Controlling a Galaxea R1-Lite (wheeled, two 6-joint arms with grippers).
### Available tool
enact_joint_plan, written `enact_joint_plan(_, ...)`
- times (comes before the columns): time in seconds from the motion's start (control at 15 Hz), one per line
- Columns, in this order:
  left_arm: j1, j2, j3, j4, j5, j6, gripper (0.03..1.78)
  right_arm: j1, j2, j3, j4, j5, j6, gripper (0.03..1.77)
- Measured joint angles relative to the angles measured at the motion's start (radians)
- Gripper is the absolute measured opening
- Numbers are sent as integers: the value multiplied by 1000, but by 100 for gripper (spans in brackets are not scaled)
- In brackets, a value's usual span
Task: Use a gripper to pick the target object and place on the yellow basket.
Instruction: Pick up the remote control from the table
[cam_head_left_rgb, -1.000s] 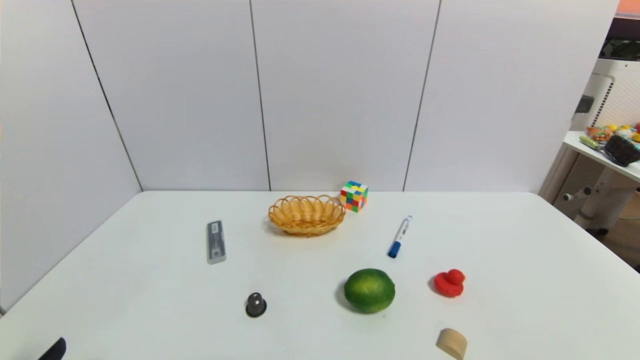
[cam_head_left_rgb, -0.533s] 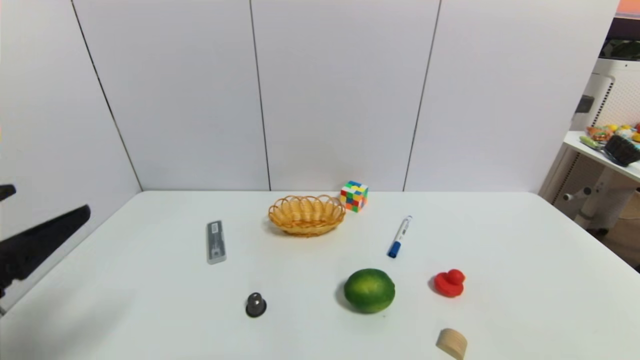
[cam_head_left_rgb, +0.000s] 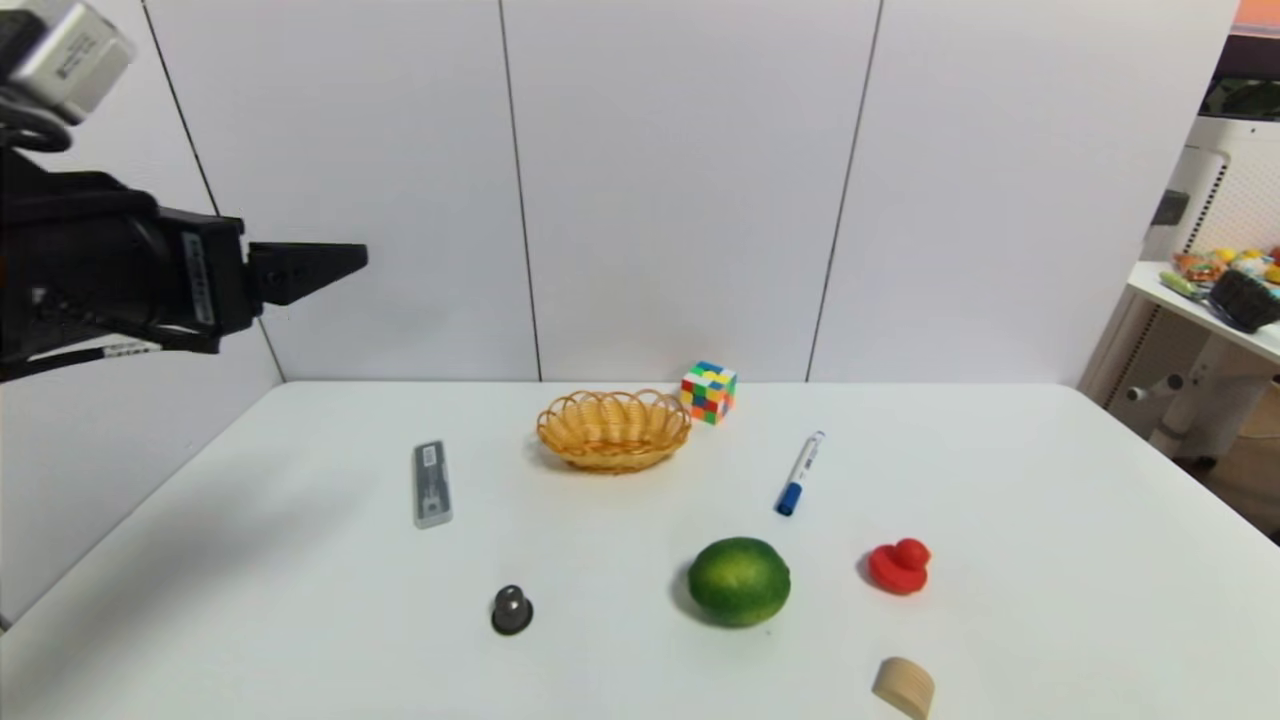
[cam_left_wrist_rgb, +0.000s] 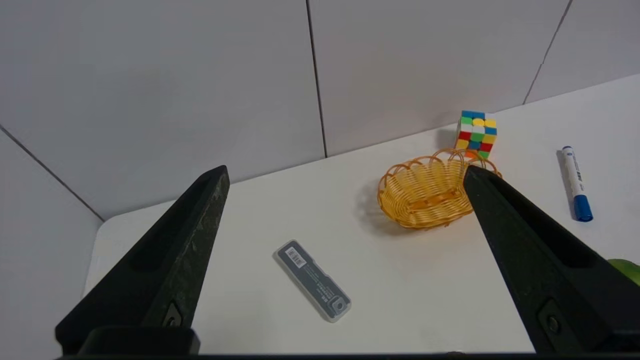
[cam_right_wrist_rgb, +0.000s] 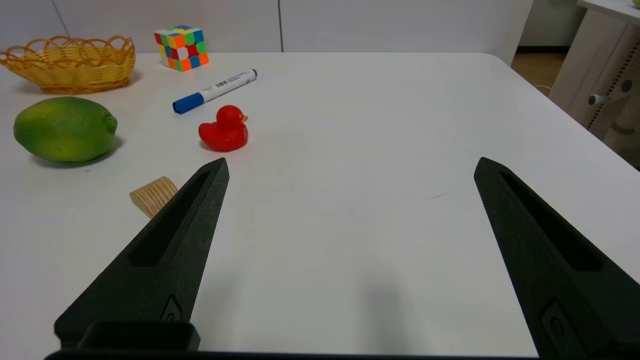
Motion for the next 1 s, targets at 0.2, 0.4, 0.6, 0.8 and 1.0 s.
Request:
enact_joint_plan(0.2,-24,147,-179,193,15,-90,169,0,0,0,0,0,0,169)
enact_joint_plan(0.4,-49,285,-274,356,120,-191,169,0,0,0,0,1,0,169)
enact_joint_plan(0.6,-81,405,-299,426,274,-329,169,0,0,0,0,1,0,169)
enact_joint_plan(0.8,-99,504,-330,471,366,-476,169,0,0,0,0,0,0,169)
enact_joint_plan(1.0,-103,580,-361,477,416,-603,169,0,0,0,0,0,-1,169)
